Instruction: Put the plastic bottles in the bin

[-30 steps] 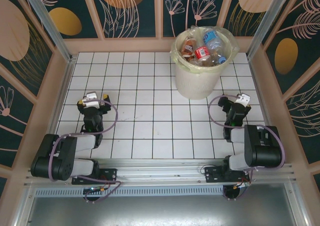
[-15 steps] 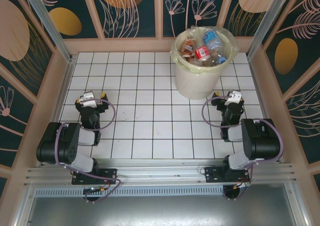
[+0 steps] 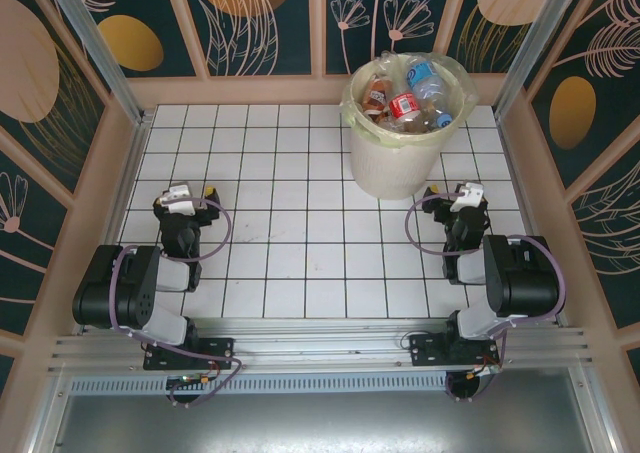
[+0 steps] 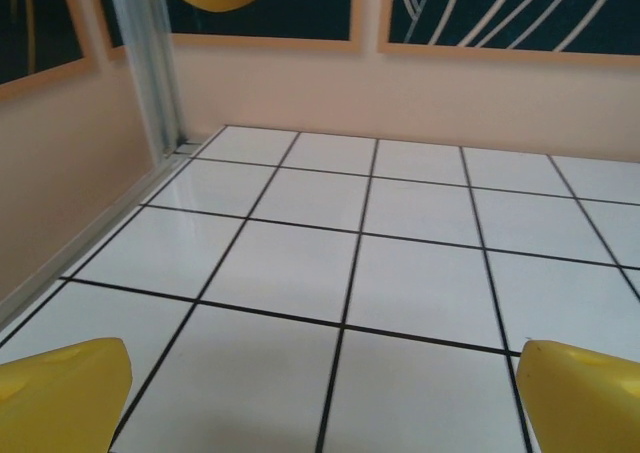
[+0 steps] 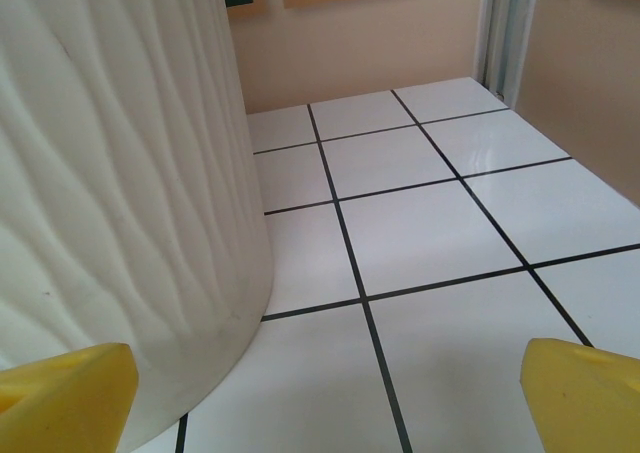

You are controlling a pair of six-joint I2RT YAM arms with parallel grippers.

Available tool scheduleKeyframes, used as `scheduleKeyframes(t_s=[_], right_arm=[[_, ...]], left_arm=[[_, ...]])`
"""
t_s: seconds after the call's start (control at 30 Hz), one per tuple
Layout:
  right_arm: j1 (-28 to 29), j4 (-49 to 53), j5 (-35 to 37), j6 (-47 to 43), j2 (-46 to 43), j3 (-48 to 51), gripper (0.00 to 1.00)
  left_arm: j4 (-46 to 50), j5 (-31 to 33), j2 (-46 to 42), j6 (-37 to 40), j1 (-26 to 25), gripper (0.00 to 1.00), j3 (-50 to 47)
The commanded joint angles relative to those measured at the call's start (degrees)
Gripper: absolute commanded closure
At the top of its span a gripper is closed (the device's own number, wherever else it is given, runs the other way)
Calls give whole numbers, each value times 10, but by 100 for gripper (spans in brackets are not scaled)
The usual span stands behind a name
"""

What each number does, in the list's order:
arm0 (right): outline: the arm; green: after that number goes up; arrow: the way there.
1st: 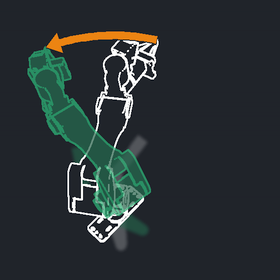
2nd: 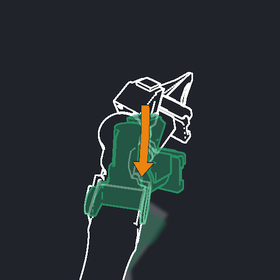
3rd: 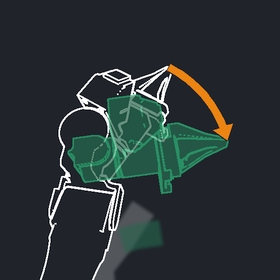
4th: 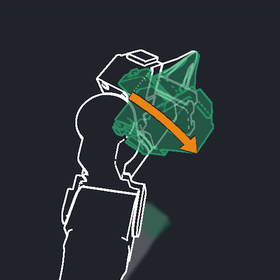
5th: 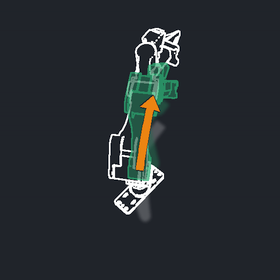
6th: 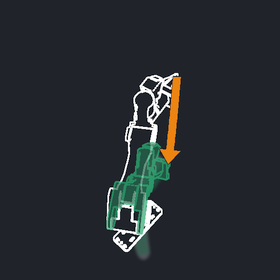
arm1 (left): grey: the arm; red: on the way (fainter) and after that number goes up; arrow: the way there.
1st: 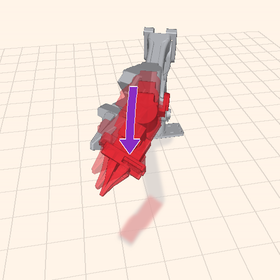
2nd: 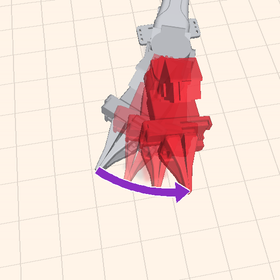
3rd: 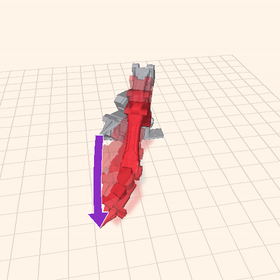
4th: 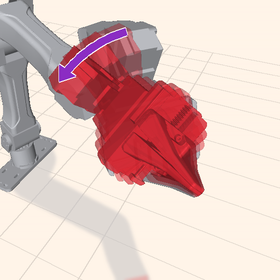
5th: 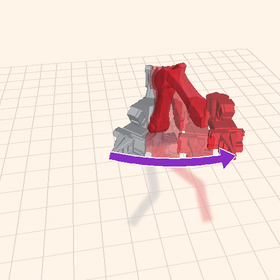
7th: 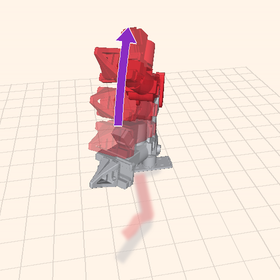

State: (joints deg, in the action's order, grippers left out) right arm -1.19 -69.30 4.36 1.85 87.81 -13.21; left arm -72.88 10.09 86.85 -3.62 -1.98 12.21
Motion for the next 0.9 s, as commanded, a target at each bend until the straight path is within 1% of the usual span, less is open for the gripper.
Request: scheduleKeyframes(t_s=[0.0, 0.1, 0.23, 0.33, 0.4, 0.47, 0.53, 0.57, 0.87], right_arm=[[-4, -33, -14, 3, 3, 4, 1], [-4, -33, -12, 3, 3, 4, 1], [-3, -33, -12, 3, 3, 5, 1], [-3, -33, -12, 3, 3, 5, 1], [-3, -33, -12, 3, 3, 4, 1], [-4, -33, -12, 3, 3, 5, 1], [-4, -33, -12, 2, 3, 4, 1], [-3, -33, -12, 2, 3, 4, 1], [0, -27, -23, -5, 4, 0, 1]], left_arm=[[-22, -41, -1, 14, 4, 1, 0], [-6, -16, 2, 3, 4, 1, 11], [-4, -12, 3, 0, 5, 1, 12], [-20, 49, 2, -22, 5, 1, 3], [-25, 64, 2, -27, 5, 1, 0], [-24, 58, 2, -25, 5, 1, 1], [-10, 16, 3, -10, 5, 1, 9], [-9, 6, 3, -6, 5, 1, 10], [-9, 5, 3, -7, 5, 1, 9]])
